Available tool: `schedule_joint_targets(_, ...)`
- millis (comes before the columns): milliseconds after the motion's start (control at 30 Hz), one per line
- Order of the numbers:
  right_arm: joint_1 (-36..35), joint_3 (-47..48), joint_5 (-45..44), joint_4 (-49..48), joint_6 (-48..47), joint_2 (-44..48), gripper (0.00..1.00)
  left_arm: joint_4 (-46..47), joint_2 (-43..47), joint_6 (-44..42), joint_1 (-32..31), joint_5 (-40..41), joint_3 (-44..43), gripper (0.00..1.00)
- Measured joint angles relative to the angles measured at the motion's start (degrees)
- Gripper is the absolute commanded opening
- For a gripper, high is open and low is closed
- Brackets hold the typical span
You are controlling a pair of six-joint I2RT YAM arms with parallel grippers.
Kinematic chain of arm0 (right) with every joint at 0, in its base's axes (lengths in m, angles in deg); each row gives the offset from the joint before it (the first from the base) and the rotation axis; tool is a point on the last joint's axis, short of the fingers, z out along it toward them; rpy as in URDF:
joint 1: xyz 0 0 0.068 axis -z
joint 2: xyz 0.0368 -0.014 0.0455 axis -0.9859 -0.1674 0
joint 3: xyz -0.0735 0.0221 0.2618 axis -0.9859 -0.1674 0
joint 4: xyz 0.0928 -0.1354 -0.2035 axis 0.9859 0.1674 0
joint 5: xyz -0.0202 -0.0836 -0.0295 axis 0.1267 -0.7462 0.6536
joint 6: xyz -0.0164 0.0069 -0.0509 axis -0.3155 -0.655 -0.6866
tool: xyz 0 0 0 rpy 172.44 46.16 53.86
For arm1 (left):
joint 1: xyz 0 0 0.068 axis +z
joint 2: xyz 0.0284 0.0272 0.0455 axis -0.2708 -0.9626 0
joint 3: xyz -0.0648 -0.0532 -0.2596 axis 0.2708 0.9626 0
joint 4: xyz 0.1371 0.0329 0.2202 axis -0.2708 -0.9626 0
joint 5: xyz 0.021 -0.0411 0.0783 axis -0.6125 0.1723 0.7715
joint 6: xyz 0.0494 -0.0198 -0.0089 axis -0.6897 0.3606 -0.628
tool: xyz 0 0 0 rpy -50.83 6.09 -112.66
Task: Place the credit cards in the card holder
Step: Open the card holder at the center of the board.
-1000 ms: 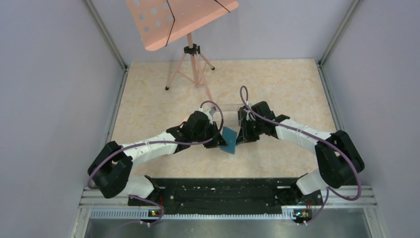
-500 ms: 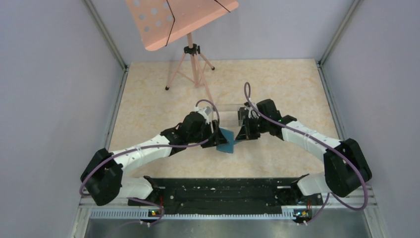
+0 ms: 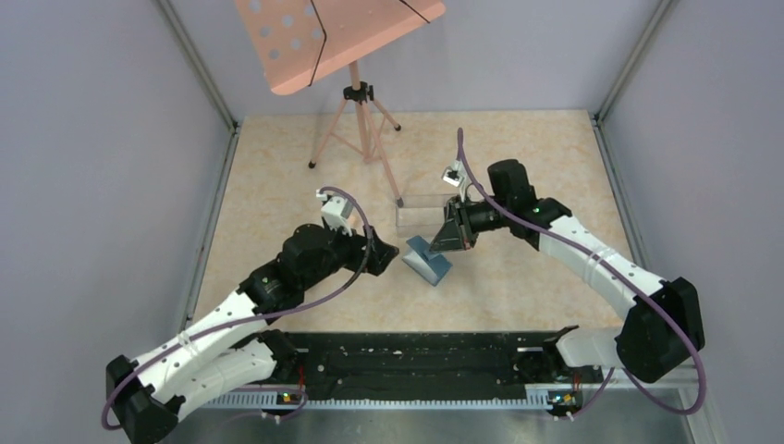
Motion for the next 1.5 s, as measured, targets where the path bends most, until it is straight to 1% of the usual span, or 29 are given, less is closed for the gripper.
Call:
schedule_joint_targets(67, 0.00, 0.81, 2.86, 0.42, -0.46, 0.00, 0.00, 0.55, 1.66, -3.65, 0.00, -1.05, 0.98, 0.92)
schedule_joint_targets(167, 0.00, 2.32, 7.10, 1.20, -0.76, 0.00, 0.00, 1.90, 2.82, -9.49, 0.04, -4.90, 2.32, 0.92)
schedule_joint_targets(333, 0.00, 4.17, 13.70, 1.60, -0.96, 0.00, 0.00, 5.51, 2.21, -17.55, 0.04, -12.46, 3.28, 0.95)
schedule_joint_targets(500, 0.00, 4.37, 18.45, 2.40, -0.96, 0.00, 0.00, 12.35, -0.61, -24.35, 0.04, -20.72, 4.81, 0.97)
schedule_joint_targets(667, 0.00, 4.37, 21.14, 2.47, -0.94, 0.00, 0.00, 18.53, -7.37, -27.65, 0.04, -27.69, 4.83, 0.97)
schedule_joint_targets(867, -0.04, 4.37, 22.53, 2.49, -0.92, -0.02, 0.00, 21.31, -16.33, -29.14, 0.04, -33.99, 1.14, 0.98)
schedule_joint_targets(1000, -0.04, 4.37, 23.32, 2.47, -0.90, -0.02, 0.00, 23.82, -18.88, -29.14, 0.04, -36.22, -0.55, 0.97)
schedule_joint_targets(1067, -0.04, 4.37, 23.37, 2.47, -0.90, -0.02, 0.00, 24.72, -18.99, -29.14, 0.04, -36.96, -0.63, 0.95)
schedule_joint_targets(1133, -0.04, 4.37, 23.34, 2.47, -0.90, -0.09, 0.00, 25.86, -18.99, -29.14, 0.04, -38.03, -0.66, 0.87)
schedule_joint_targets(1233, -0.04, 4.37, 23.28, 2.47, -0.90, -0.09, 0.00, 26.67, -18.99, -29.03, 0.04, -40.02, -0.70, 0.65)
schedule_joint_targets(1267, -0.04, 4.37, 23.08, 2.47, -0.90, -0.09, 0.00, 26.73, -18.99, -28.98, 0.04, -40.81, -0.72, 0.60)
schedule_joint_targets(1300, -0.04, 4.37, 22.84, 2.47, -0.87, -0.11, 0.00, 26.71, -18.99, -28.98, 0.04, -41.55, -0.72, 0.53)
schedule_joint_targets(1367, -0.04, 4.37, 22.05, 2.45, -0.72, -0.20, 0.00, 26.69, -18.99, -28.98, 0.02, -42.88, -0.72, 0.33)
schedule_joint_targets(1433, -0.04, 4.37, 20.90, 2.45, -0.48, -0.42, 0.00, 26.58, -18.97, -28.52, 0.02, -43.67, -0.72, 0.09)
schedule_joint_targets(1467, -0.04, 4.37, 20.09, 2.45, -0.44, -0.55, 0.00, 26.34, -18.88, -28.39, 0.02, -44.02, -0.72, 0.01)
schedule_joint_targets(1500, -0.04, 4.37, 19.56, 2.45, -0.42, -0.63, 0.00, 26.01, -18.71, -28.52, 0.02, -44.04, -0.72, 0.00)
